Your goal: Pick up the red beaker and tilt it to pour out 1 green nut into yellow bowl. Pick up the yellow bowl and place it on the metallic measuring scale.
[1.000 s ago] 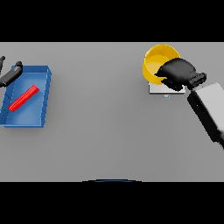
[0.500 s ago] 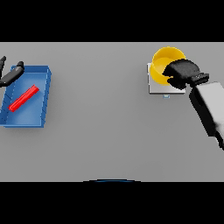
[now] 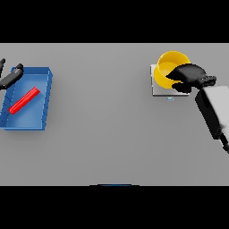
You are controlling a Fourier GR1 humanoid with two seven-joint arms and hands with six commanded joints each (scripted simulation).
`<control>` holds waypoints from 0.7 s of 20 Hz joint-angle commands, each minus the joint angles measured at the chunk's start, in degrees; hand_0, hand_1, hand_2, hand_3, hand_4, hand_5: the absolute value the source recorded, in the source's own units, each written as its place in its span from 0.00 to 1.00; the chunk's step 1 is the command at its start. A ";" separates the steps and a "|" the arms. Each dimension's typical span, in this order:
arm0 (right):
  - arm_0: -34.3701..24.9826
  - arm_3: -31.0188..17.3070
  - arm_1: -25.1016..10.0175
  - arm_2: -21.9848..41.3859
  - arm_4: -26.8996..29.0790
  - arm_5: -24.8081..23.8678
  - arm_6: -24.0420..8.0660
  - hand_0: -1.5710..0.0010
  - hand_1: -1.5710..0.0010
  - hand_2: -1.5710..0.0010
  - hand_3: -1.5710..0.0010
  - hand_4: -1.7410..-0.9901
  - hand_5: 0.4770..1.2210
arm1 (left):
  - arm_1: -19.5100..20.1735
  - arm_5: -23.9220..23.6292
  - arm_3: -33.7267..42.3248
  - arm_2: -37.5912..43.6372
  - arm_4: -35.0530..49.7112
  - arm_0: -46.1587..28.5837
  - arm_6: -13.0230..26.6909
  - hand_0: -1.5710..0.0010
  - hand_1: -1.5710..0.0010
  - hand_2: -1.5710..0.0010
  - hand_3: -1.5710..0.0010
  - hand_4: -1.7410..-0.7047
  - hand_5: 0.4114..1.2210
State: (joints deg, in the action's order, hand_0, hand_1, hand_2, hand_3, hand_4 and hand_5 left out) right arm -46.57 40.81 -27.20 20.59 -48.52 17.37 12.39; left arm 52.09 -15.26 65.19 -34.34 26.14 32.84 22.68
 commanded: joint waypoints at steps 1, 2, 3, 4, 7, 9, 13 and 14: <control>0.03 0.07 -0.03 -0.37 0.32 0.46 -0.72 0.54 0.38 0.34 0.47 0.16 0.80 | 0.08 0.20 0.35 0.04 0.07 0.30 -0.10 1.00 1.00 1.00 1.00 0.97 0.39; -0.29 -0.50 0.33 -0.41 0.25 0.93 -1.81 0.63 0.47 0.42 0.53 0.20 0.72 | -0.24 0.22 0.18 -0.16 -0.01 0.49 0.11 1.00 1.00 1.00 1.00 0.97 0.39; -0.34 -0.27 0.35 -0.21 0.23 1.67 -2.08 0.71 0.55 0.49 0.57 0.24 0.66 | -0.61 -0.13 0.61 -0.49 -0.09 0.09 0.12 1.00 1.00 1.00 1.00 0.98 0.39; -0.47 -0.24 0.00 -0.37 0.45 2.30 -1.98 0.76 0.63 0.56 0.61 0.27 0.61 | -0.32 -0.25 0.63 -0.21 -0.04 0.35 0.22 1.00 1.00 1.00 1.00 0.98 0.38; -0.44 -0.75 -0.25 1.17 -0.98 1.71 -0.17 0.88 0.81 0.72 0.69 0.34 0.51 | 0.02 0.03 -0.05 0.00 -0.09 0.36 0.16 1.00 1.00 1.00 1.00 0.98 0.36; -0.22 -0.20 -0.50 1.25 -0.78 1.95 0.74 0.92 0.88 0.80 0.74 0.38 0.47 | -0.70 -0.17 -0.58 -0.09 -0.12 0.27 -0.17 1.00 1.00 1.00 1.00 0.98 0.36; -0.54 -1.34 0.22 1.06 -0.77 3.15 -1.89 0.97 0.95 0.92 0.81 0.44 0.40 | -0.63 0.41 -0.95 -0.18 -0.36 0.57 -0.92 1.00 1.00 1.00 1.00 0.99 0.35; -0.27 -1.19 -0.30 1.02 -0.68 3.33 -1.27 0.97 0.96 0.93 0.83 0.44 0.38 | 0.21 0.21 -0.11 0.12 -0.11 0.05 -0.69 1.00 1.00 1.00 1.00 0.99 0.35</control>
